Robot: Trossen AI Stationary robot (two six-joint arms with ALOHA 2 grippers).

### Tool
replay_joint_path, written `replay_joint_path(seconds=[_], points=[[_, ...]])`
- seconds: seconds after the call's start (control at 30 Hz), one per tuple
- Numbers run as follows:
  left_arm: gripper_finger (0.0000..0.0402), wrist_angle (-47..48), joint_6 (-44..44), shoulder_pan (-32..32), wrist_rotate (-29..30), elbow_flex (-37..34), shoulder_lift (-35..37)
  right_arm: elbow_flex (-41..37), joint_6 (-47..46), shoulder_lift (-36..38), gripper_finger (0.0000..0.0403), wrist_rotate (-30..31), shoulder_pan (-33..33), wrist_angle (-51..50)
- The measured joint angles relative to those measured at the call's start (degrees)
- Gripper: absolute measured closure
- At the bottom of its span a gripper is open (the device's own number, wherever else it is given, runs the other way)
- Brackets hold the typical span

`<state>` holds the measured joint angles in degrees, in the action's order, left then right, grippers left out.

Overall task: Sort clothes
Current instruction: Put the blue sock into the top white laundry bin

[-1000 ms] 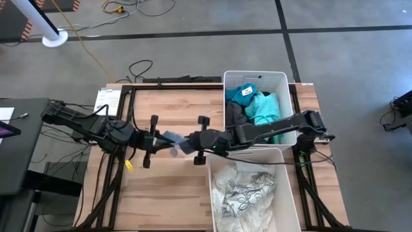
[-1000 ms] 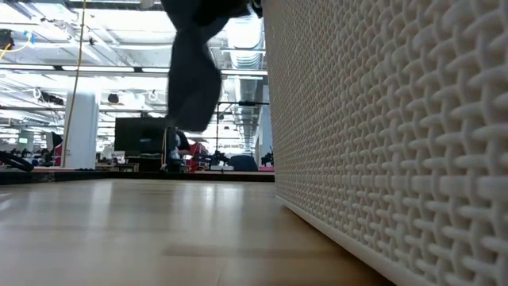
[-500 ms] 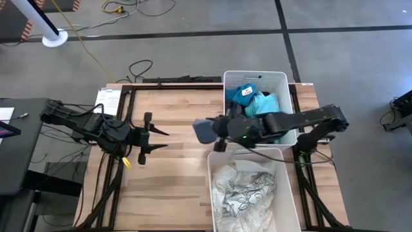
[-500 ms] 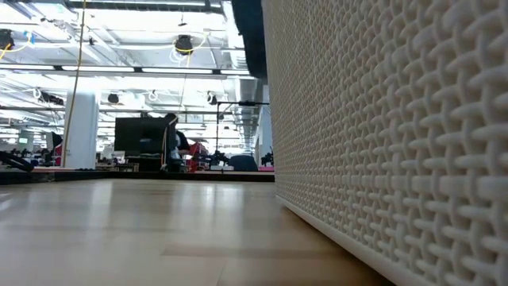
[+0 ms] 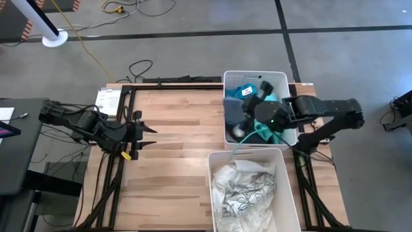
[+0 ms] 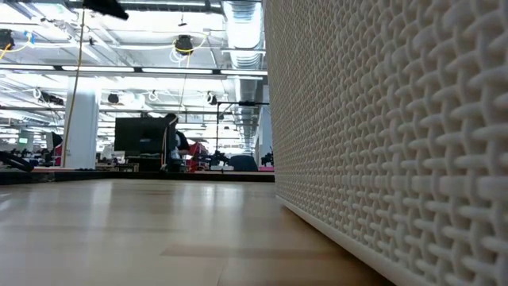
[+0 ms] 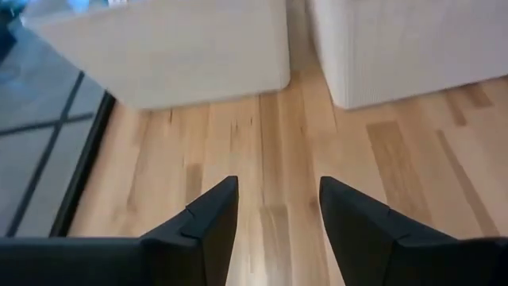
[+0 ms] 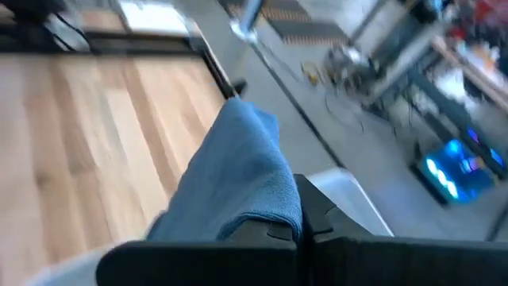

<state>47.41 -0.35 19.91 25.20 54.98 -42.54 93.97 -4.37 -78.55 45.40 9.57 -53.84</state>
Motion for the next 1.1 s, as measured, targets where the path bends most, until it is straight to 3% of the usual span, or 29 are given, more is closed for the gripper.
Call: replay_joint_path(seconds=[0.27,0.4,0.73,0.97,1.1], points=[[0.0229,-0.1,-5.6,0.0,-2.5,-7.6,4.5,0.0,-13.9,1.6,0.0403,-0.3,-2.5,-19.8],[0.0229,-1.2,-8.4,0.0,-4.2,-12.3,6.6,-2.6,-18.0,1.5,0.0403,-3.4,-3.0,-23.6],[0.0229,-10.6,-11.3,0.1,-5.5,-21.4,12.1,-13.6,-18.4,2.7,0.0403,-12.0,-3.4,-20.2],[0.0229,-15.2,-11.4,0.1,-5.5,-21.8,13.9,-24.0,-14.5,9.6,0.0399,-18.1,-4.2,-7.2],[0.0229,-20.3,-10.1,0.1,-5.7,-25.0,14.1,-31.3,-14.9,14.4,0.0397,-18.6,-6.4,-4.3]])
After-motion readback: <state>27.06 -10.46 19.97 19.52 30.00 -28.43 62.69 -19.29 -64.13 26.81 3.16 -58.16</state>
